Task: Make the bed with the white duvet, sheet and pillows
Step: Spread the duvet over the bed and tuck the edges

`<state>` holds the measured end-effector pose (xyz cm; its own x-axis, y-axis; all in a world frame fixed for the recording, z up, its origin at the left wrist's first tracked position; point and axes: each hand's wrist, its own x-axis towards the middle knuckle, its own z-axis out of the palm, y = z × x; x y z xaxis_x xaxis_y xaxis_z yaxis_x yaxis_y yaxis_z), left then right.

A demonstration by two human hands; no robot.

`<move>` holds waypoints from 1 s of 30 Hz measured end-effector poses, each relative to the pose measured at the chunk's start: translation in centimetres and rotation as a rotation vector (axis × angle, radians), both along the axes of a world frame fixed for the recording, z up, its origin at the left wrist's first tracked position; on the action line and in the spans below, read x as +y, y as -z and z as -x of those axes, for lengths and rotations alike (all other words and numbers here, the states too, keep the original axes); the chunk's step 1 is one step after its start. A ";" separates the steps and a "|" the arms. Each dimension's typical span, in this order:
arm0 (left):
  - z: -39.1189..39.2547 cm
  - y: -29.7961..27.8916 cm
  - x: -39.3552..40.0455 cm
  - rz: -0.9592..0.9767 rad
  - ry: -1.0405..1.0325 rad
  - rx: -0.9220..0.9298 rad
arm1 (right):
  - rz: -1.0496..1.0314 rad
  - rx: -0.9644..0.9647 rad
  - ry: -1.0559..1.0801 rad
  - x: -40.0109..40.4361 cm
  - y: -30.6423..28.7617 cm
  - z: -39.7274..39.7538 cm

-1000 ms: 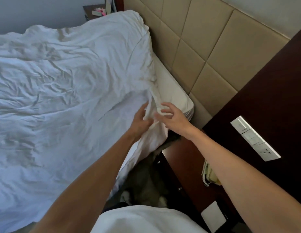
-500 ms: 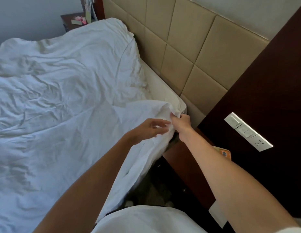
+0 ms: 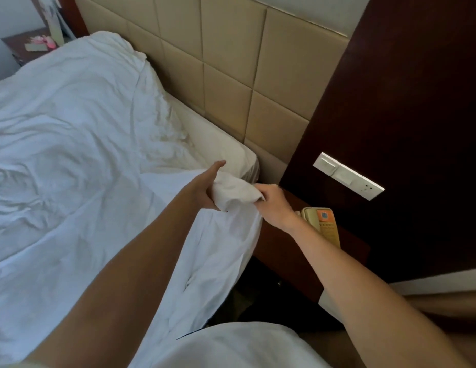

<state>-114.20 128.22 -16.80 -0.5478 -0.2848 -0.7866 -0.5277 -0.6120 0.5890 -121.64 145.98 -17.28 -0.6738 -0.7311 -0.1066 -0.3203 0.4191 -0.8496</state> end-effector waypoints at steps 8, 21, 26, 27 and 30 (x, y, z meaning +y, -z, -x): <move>7.5 2.4 1.7 0.226 0.052 -0.092 | -0.118 -0.091 -0.062 1.1 0.9 3.9; 17.4 5.9 4.8 0.675 0.396 0.051 | -0.062 -0.650 0.197 -0.9 5.2 10.7; 21.3 5.3 6.8 0.720 0.717 0.226 | 0.041 -0.727 0.549 0.7 7.3 13.7; 21.6 5.3 6.9 0.713 0.747 0.237 | 0.035 -0.718 0.581 0.8 7.8 14.4; 22.2 5.8 5.7 0.689 0.727 0.236 | -0.020 -0.743 0.596 0.2 8.0 15.2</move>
